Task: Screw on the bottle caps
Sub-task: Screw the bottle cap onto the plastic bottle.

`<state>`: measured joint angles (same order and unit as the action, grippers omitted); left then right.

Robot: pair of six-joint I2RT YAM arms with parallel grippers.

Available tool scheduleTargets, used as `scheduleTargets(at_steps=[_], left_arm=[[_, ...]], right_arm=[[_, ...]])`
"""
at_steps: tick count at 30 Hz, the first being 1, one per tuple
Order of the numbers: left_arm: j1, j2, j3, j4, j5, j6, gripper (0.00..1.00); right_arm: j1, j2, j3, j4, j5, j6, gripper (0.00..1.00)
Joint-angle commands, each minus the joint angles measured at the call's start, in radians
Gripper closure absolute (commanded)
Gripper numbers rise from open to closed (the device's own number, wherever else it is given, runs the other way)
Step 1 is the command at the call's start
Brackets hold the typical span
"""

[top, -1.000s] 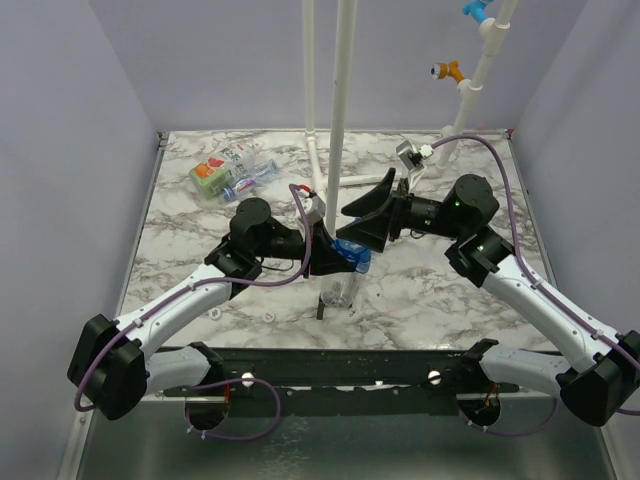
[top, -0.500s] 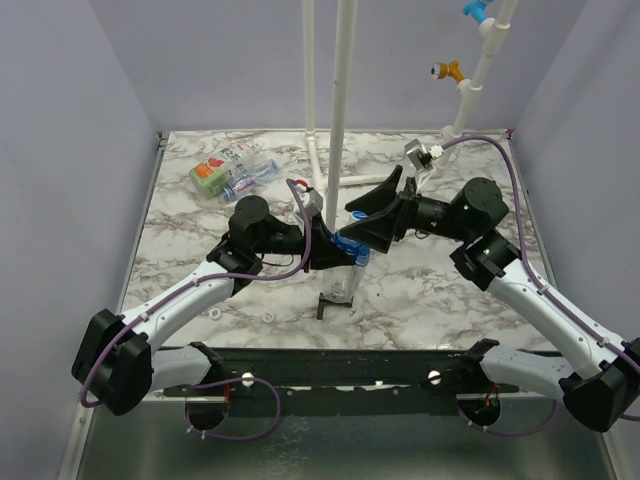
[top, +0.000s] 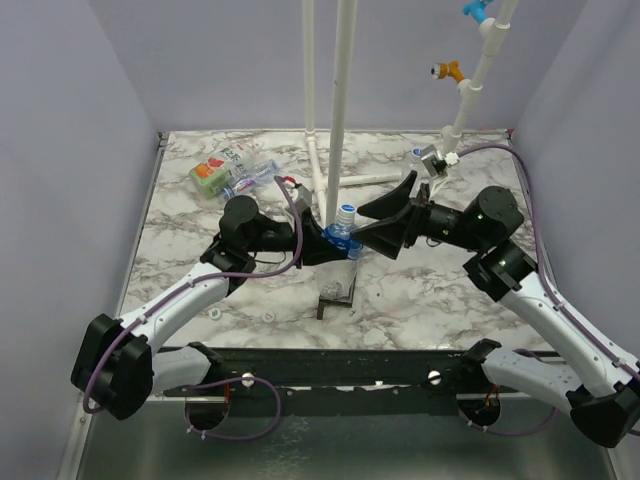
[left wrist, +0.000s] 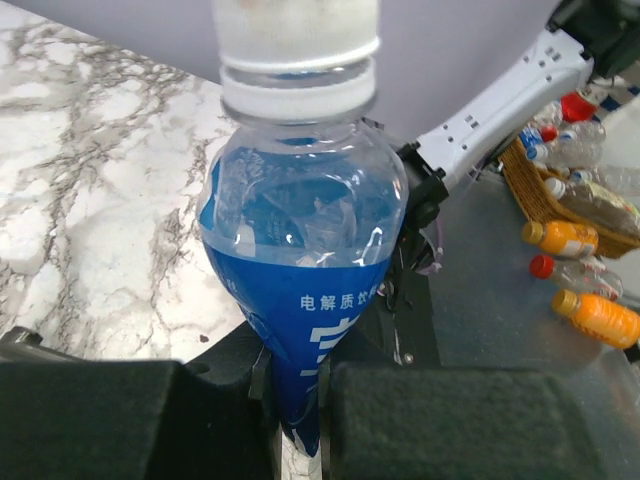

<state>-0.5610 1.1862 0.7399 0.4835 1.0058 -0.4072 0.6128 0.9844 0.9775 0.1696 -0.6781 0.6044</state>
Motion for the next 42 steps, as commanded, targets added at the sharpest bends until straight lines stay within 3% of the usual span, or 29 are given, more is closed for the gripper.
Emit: scheduleTargets(at_steps=[1, 6, 13, 23, 31, 42], left_arm=[[0.036, -0.034, -0.008, -0.002, -0.024, -0.016, 1.0], [0.019, -0.086, 0.013, -0.002, 0.105, -0.019, 1.0], [-0.002, -0.097, 0.006, -0.005, 0.125, -0.037, 1.0], [-0.052, -0.034, 0.034, -0.006, 0.111, -0.028, 1.0], [-0.056, -0.013, 0.039, -0.005, 0.098, -0.024, 1.0], [-0.056, -0.01, 0.041, -0.005, 0.091, -0.022, 1.0]], right_arm=[[0.008, -0.076, 0.004, -0.078, 0.024, -0.021, 0.01], [0.008, -0.013, 0.031, -0.098, 0.105, -0.019, 0.07], [0.008, 0.006, 0.046, -0.084, 0.189, -0.026, 0.09], [0.008, 0.057, 0.052, -0.027, 0.056, -0.022, 0.21], [0.008, 0.052, 0.041, -0.037, 0.051, -0.026, 0.37], [0.008, 0.057, 0.031, -0.06, 0.042, -0.034, 0.4]])
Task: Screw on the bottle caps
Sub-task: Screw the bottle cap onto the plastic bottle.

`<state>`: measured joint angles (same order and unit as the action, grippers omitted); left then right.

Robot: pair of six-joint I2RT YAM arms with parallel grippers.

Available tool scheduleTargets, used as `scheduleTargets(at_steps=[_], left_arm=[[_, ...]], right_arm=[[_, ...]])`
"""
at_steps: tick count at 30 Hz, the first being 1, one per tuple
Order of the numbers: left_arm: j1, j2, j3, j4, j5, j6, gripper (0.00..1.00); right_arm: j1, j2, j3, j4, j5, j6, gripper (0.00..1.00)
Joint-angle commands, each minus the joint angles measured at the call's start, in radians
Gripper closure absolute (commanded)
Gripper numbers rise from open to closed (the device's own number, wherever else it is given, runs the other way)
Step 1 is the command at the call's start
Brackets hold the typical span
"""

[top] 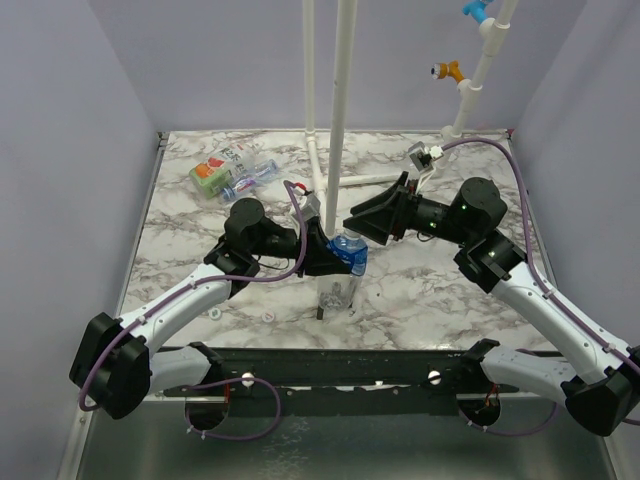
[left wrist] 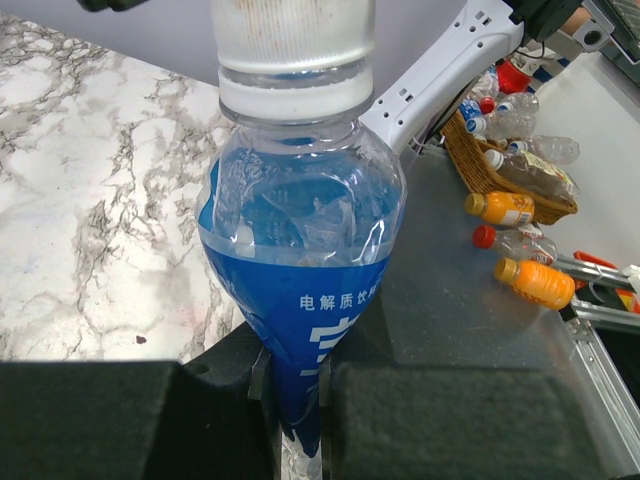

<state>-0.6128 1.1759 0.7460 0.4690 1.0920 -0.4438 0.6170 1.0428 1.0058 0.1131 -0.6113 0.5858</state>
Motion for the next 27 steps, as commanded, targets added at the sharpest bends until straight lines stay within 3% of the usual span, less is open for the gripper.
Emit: scheduleTargets(at_steps=[1, 4, 11, 27], left_arm=[[-0.004, -0.001, 0.035, 0.01, 0.004, 0.014, 1.0], [-0.004, -0.002, 0.033, 0.01, 0.002, 0.016, 1.0], [-0.004, -0.006, 0.032, 0.01, 0.002, 0.015, 1.0], [-0.004, 0.0, 0.035, 0.01, 0.001, 0.017, 1.0]], right_arm=[[0.004, -0.001, 0.002, -0.005, -0.023, -0.016, 0.4], [0.003, 0.004, 0.002, -0.018, -0.019, -0.021, 0.4], [0.004, 0.0, -0.007, -0.018, -0.004, -0.018, 0.51], [0.004, 0.007, -0.014, -0.029, 0.002, -0.027, 0.47]])
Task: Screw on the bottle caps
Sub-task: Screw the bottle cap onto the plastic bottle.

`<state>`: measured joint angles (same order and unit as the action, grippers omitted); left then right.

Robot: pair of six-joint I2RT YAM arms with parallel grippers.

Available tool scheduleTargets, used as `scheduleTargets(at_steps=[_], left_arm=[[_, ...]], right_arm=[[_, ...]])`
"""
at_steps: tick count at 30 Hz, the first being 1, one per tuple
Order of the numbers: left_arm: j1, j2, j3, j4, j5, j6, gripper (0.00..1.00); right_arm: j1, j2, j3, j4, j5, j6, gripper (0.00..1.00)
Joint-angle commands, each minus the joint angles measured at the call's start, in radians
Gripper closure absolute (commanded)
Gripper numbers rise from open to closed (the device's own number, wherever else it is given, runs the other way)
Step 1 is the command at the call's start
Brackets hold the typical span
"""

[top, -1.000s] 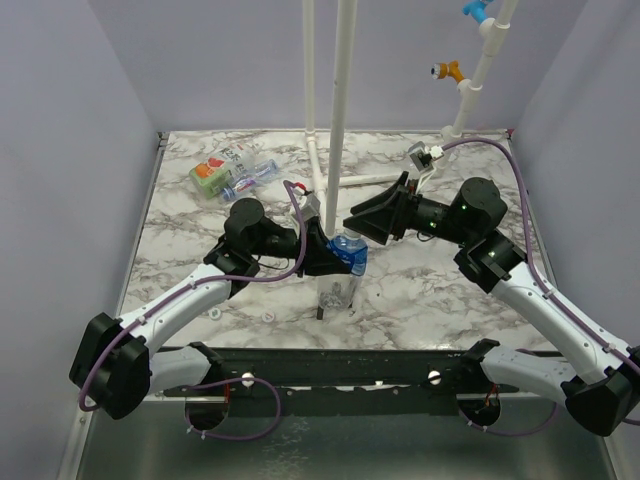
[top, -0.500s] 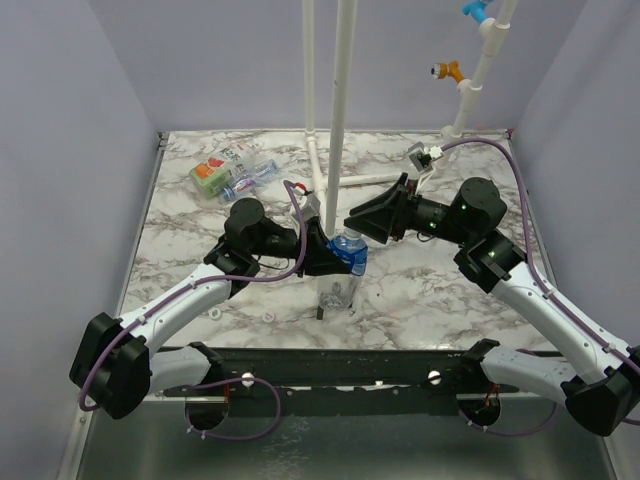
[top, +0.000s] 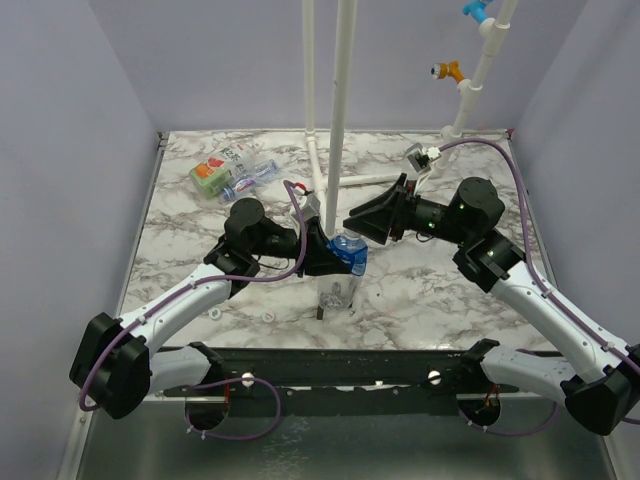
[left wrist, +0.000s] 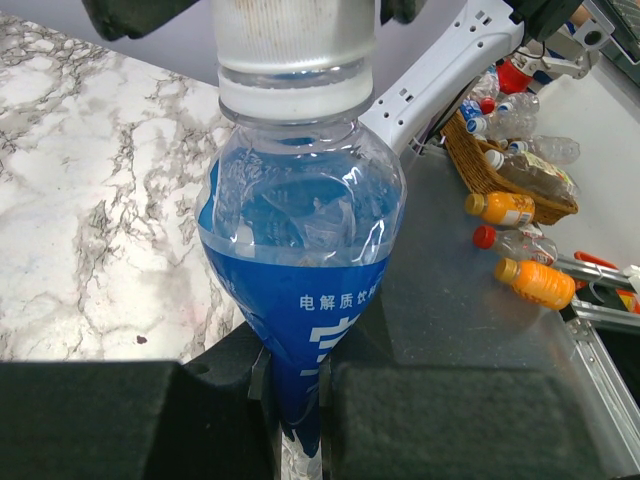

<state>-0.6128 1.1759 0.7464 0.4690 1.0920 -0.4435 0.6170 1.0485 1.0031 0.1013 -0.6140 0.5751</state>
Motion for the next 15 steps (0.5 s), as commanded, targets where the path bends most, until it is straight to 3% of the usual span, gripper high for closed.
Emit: scheduleTargets(at_steps=[1, 3, 7, 15], left_arm=[[-0.004, 0.001, 0.034, 0.01, 0.0, 0.017, 1.0], [-0.004, 0.003, 0.033, 0.01, -0.004, 0.019, 1.0], [-0.003, 0.009, 0.036, 0.01, -0.021, 0.009, 1.0], [0.003, 0.018, 0.063, -0.019, -0.104, -0.045, 1.0]], right_arm=[[0.004, 0.003, -0.011, -0.02, 0.003, -0.017, 0.47], [0.004, 0.004, -0.012, -0.02, -0.002, -0.017, 0.51], [0.004, 0.005, -0.012, -0.034, -0.006, -0.026, 0.69], [0.004, -0.039, -0.029, -0.159, 0.089, -0.099, 0.83]])
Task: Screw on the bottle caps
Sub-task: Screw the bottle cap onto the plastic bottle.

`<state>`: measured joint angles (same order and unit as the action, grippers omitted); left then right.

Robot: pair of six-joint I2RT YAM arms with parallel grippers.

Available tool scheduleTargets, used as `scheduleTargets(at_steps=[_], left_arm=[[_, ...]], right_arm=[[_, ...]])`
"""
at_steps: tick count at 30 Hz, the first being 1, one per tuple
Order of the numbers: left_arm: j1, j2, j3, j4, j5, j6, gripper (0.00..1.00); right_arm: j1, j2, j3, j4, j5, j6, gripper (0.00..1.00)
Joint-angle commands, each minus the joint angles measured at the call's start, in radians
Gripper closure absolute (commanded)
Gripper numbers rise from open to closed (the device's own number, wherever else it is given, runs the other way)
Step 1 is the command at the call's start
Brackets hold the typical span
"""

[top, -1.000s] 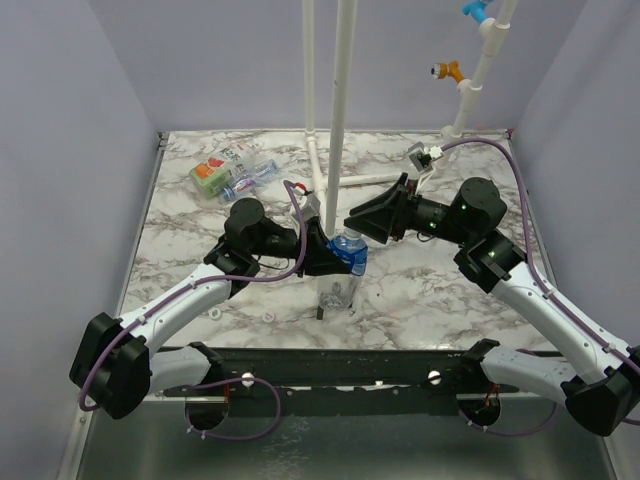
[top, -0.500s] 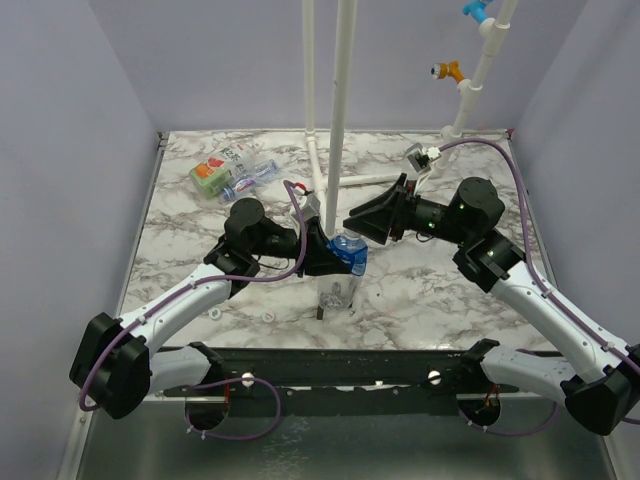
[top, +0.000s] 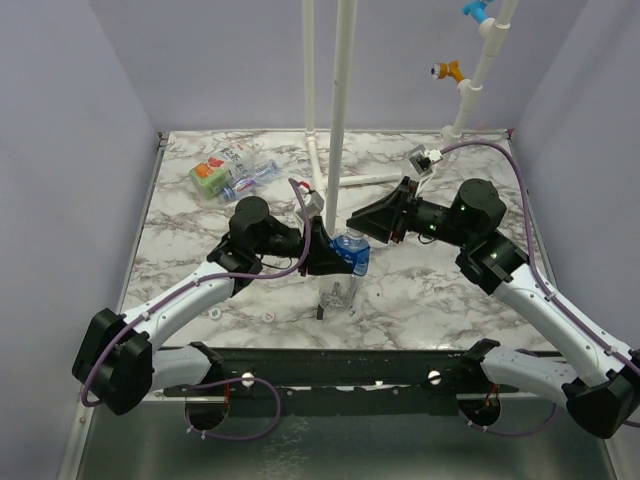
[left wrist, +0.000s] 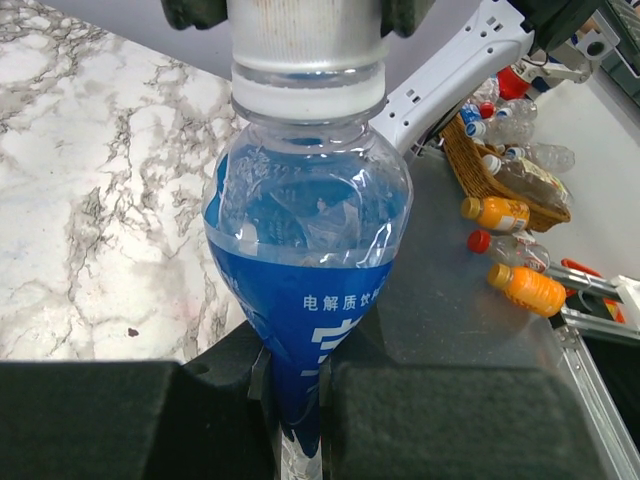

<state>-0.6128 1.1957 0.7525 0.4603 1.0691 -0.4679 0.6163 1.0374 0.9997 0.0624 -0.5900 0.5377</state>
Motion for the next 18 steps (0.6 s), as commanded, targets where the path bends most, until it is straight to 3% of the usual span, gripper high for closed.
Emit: scheduleTargets(at_steps=[1, 7, 18], left_arm=[[0.004, -0.002, 0.067, -0.048, -0.102, -0.001, 1.0], [-0.009, 0.003, 0.138, -0.247, -0.419, 0.143, 1.0], [-0.232, 0.042, 0.212, -0.279, -1.145, 0.313, 1.0]], right_arm=[[0.006, -0.028, -0.023, -0.144, 0.082, -0.066, 0.85], [0.021, -0.011, 0.012, -0.283, 0.213, -0.072, 0.93], [0.043, 0.084, 0.13, -0.559, 0.521, 0.035, 0.99]])
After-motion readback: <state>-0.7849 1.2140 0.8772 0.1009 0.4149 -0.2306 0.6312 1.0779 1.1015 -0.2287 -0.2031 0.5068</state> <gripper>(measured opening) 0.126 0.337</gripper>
